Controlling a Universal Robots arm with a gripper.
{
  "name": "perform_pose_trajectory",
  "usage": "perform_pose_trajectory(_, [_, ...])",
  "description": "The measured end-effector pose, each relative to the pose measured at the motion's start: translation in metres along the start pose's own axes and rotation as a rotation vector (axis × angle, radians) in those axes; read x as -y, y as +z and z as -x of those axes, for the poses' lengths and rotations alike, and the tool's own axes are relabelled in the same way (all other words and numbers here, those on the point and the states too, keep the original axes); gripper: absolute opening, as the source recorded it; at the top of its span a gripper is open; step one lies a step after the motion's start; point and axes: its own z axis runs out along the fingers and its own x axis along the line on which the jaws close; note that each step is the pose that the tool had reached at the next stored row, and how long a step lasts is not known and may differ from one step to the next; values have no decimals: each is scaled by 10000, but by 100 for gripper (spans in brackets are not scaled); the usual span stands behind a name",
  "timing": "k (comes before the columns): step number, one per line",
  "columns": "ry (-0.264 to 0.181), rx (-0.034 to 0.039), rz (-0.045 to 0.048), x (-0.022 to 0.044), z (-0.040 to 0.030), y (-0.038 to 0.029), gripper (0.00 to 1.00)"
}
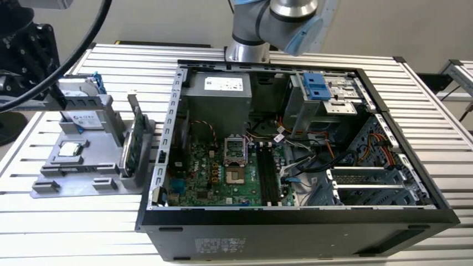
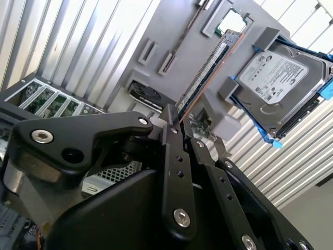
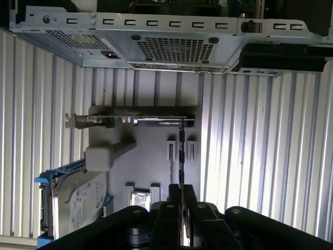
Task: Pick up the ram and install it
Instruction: 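Pick up the ram and move it above insertion slot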
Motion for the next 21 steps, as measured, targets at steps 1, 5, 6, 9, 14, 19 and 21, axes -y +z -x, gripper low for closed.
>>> perform_pose_trajectory(1, [0,0,1,-16,1,1,0])
perform_pose_trajectory(5, [1,0,0,-82,3,1,0])
perform_pose_trajectory(6, [1,0,0,-99,4,1,0])
perform_pose_trajectory(9, [0,0,0,-152,7,2,0])
perform_pose_trajectory(14, [0,0,0,-241,11,3,0])
perform_pose_trajectory(19, [1,0,0,-337,14,4,0])
perform_pose_trajectory(21, [0,0,0,-376,16,5,0])
